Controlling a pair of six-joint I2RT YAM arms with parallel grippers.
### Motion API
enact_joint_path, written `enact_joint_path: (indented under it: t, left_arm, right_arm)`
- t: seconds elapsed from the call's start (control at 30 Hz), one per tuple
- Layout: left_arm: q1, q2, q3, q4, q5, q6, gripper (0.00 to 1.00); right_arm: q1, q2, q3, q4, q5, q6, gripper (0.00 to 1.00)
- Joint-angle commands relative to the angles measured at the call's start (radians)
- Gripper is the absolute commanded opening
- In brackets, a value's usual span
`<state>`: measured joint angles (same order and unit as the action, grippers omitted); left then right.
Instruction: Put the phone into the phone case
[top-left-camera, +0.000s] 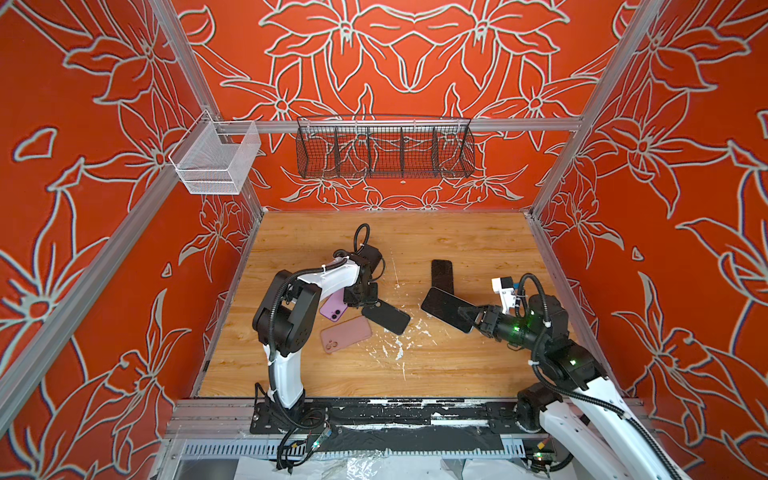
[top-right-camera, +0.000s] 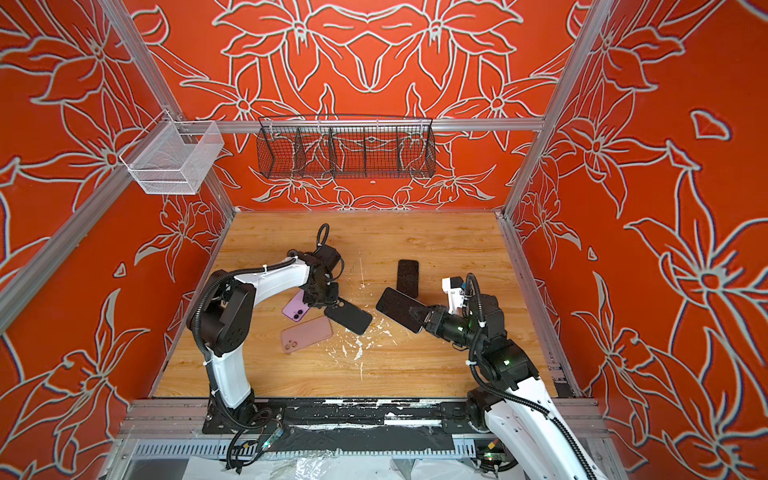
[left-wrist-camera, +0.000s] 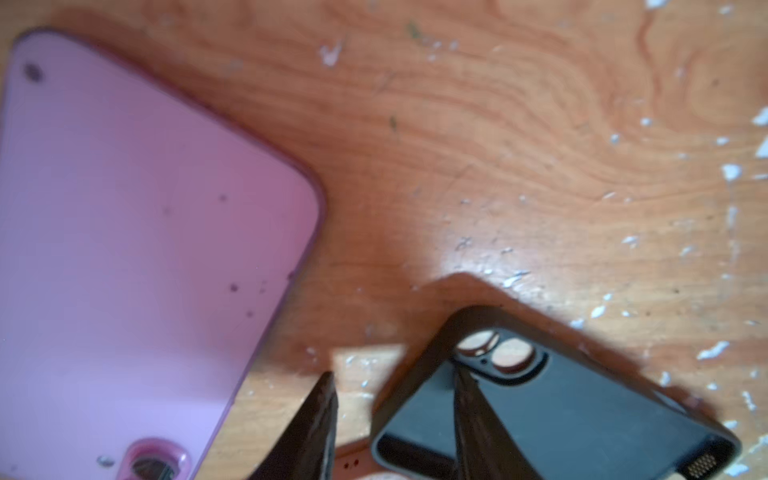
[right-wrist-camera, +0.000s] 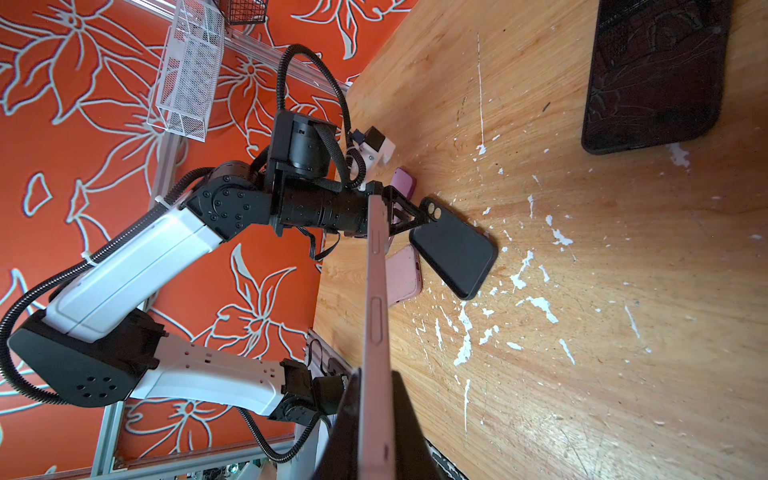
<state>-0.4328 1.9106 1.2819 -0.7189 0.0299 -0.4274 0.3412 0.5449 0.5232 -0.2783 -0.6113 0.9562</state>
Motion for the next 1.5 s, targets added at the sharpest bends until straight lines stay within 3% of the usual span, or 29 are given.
enact_joint_path:
  t: [0.0,0.37,0.63,1.07,1.4,1.47]
  left_arm:
    - [-0.001,0.034,0.004,0.009,0.010,0.011,0.40]
    - [-0.003,0.059,-0.024,0.045,0.033,-0.010,0.14]
    - [-0.022,0.026,-0.014,0.032,0.071,-0.049,0.02]
    - [-0.138,-0.055,-0.022,0.016,0.113,-0.234,0.00]
    - [-0.184,-0.108,-0.106,0.044,0.149,-0.208,0.00]
    - [-0.184,-0.121,-0.112,0.041,0.127,-0.199,0.07]
  right_arm:
    - [-0.004,-0.006,-0.006,0.081,-0.026,0.020,0.00]
    - [-0.005,-0.010,-0.032,0.115,-0.018,0.048,0.00]
    - [-0.009,0.010,-0.036,0.115,-0.019,0.038,0.00]
    - [-0.029,0.036,-0.036,0.081,-0.005,0.035,0.00]
    - [-0.044,0.163,0.029,-0.049,-0.091,-0.070,0.00]
    - [-0.043,0.196,0.046,-0.062,-0.113,-0.090,0.00]
